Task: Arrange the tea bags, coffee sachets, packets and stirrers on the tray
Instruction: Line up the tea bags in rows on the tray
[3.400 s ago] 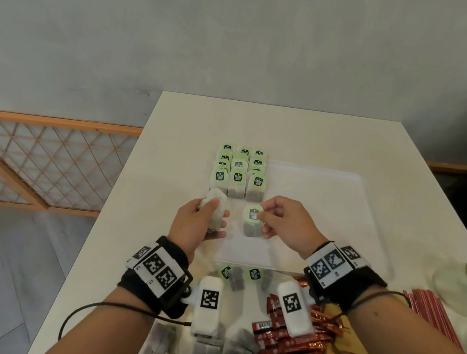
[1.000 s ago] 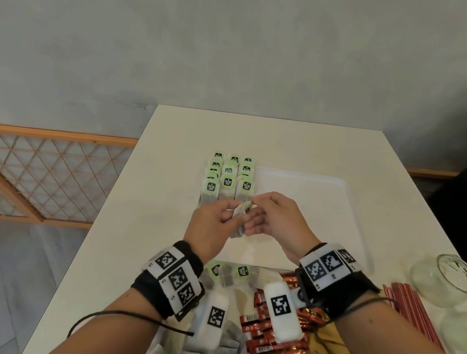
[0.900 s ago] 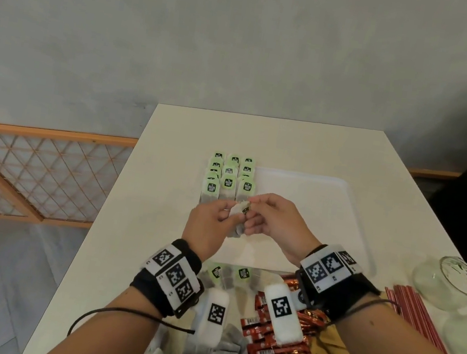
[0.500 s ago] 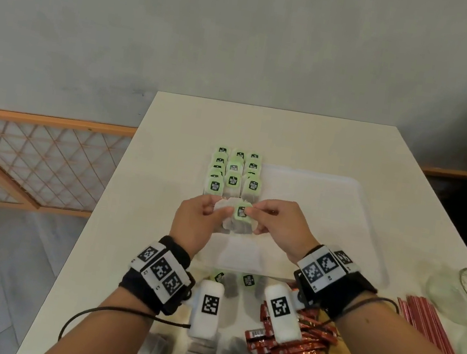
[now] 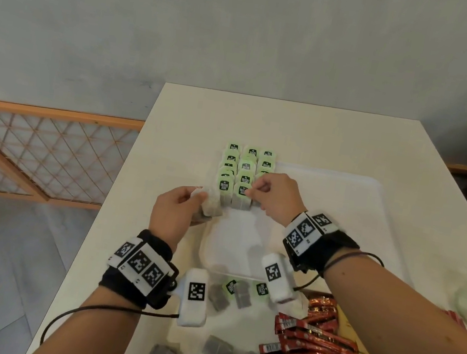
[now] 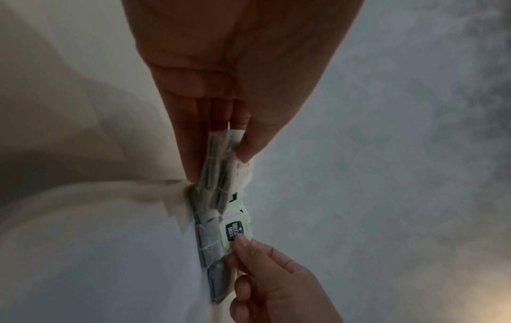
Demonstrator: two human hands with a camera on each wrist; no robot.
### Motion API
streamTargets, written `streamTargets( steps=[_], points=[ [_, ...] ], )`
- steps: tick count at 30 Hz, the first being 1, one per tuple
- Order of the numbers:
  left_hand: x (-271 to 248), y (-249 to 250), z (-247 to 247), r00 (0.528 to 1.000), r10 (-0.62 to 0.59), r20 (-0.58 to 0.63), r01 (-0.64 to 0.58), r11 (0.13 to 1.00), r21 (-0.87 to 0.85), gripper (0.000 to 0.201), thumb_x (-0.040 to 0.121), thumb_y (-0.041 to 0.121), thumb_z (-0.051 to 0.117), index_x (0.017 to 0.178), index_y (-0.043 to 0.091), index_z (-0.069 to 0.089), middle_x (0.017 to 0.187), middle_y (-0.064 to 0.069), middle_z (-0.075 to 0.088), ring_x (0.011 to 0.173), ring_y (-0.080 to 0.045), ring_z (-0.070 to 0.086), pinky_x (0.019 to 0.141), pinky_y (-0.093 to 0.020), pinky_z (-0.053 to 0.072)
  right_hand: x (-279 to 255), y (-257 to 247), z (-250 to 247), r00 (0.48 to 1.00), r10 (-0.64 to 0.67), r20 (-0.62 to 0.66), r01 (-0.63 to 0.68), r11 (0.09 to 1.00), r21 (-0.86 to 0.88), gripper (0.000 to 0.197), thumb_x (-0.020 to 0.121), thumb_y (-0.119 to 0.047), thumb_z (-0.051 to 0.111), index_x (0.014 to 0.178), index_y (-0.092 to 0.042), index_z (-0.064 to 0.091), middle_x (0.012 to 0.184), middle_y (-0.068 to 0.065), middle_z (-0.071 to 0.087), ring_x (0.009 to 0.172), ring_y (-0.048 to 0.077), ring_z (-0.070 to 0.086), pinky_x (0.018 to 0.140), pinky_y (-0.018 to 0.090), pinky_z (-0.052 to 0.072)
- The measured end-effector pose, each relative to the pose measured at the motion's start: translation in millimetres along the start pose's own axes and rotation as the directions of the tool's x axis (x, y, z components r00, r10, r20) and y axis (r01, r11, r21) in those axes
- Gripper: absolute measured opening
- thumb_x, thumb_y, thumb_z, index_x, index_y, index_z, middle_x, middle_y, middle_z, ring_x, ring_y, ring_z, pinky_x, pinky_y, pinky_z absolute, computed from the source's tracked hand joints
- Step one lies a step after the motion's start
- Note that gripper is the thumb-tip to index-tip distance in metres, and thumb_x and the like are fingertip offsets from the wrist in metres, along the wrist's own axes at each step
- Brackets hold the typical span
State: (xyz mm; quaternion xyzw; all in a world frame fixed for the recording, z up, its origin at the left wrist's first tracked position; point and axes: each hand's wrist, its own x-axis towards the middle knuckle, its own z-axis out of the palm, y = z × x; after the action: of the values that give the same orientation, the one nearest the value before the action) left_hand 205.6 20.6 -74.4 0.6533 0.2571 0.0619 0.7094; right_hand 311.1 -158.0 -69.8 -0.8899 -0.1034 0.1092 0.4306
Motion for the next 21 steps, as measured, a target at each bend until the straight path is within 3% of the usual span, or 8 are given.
streamTargets(
  steps=[5, 9, 13, 17, 19, 21],
  points=[
    [-5, 1, 6, 1.000, -0.004, 0.026, 0.004, 1.000, -0.001, 0.011, 0.093, 0.008, 0.061, 0.097, 0.008, 0.072, 0.085, -0.007, 0.072, 0.071, -0.016, 0.069, 0.063, -0.024, 0.059, 0, 1, -4, 0.999, 0.018, -0.033, -0.018, 1.000, 0.012, 0.015, 0.081, -0.023, 0.077, 0.091, -0.013, 0.070, 0.073, -0.007, 0.059, 0.066, 0.006, 0.055, 0.058, 0.015, 0.044],
    [-12, 4, 15, 0.998, 0.003, 0.060, -0.003, 1.000, -0.013, 0.011, 0.093, 0.006, 0.063, 0.098, 0.009, 0.071, 0.084, -0.005, 0.074, 0.069, -0.012, 0.070, 0.062, -0.025, 0.059, -15, -4, -14, 0.998, -0.028, -0.065, 0.033, 0.996, 0.084, 0.018, 0.082, -0.030, 0.076, 0.094, -0.017, 0.071, 0.080, -0.006, 0.064, 0.068, 0.001, 0.053, 0.058, 0.006, 0.040],
    [-20, 9, 26, 0.994, 0.030, 0.101, -0.032, 0.999, 0.017, 0.012, 0.090, 0.007, 0.067, 0.100, 0.005, 0.073, 0.085, -0.010, 0.075, 0.071, -0.017, 0.071, 0.065, -0.029, 0.059, -38, -12, -22, 0.998, -0.048, 0.052, 0.036, 0.980, 0.198, 0.014, 0.084, -0.036, 0.073, 0.090, -0.024, 0.071, 0.082, -0.003, 0.066, 0.063, 0.008, 0.058, 0.058, 0.018, 0.045],
    [-30, 16, 37, 0.987, 0.064, 0.147, -0.073, 0.996, 0.051, 0.013, 0.088, 0.011, 0.071, 0.100, 0.010, 0.075, 0.084, -0.009, 0.076, 0.077, -0.023, 0.071, 0.075, -0.039, 0.061, -55, -11, -29, 0.996, -0.065, 0.065, 0.048, 0.971, 0.236, 0.011, 0.084, -0.026, 0.075, 0.090, -0.017, 0.072, 0.079, 0.001, 0.066, 0.063, 0.010, 0.059, 0.058, 0.018, 0.047],
    [-33, 18, 39, 0.987, 0.082, 0.138, -0.092, 0.993, 0.072, 0.010, 0.086, 0.015, 0.073, 0.095, 0.016, 0.077, 0.084, -0.007, 0.077, 0.078, -0.024, 0.072, 0.079, -0.045, 0.060, -62, -9, -33, 0.998, -0.059, 0.037, 0.048, 0.969, 0.243, 0.006, 0.086, -0.021, 0.073, 0.084, -0.016, 0.070, 0.076, 0.001, 0.065, 0.061, 0.010, 0.059, 0.058, 0.021, 0.048],
    [-33, 18, 37, 0.986, 0.143, 0.081, -0.154, 0.974, 0.163, 0.007, 0.084, 0.025, 0.076, 0.089, 0.028, 0.078, 0.084, 0.000, 0.077, 0.077, -0.018, 0.071, 0.081, -0.045, 0.060, -68, -7, -37, 0.999, -0.031, 0.007, 0.029, 0.967, 0.252, 0.010, 0.088, -0.018, 0.070, 0.079, -0.015, 0.065, 0.075, 0.003, 0.066, 0.060, 0.010, 0.060, 0.059, 0.026, 0.050]
  ],
)
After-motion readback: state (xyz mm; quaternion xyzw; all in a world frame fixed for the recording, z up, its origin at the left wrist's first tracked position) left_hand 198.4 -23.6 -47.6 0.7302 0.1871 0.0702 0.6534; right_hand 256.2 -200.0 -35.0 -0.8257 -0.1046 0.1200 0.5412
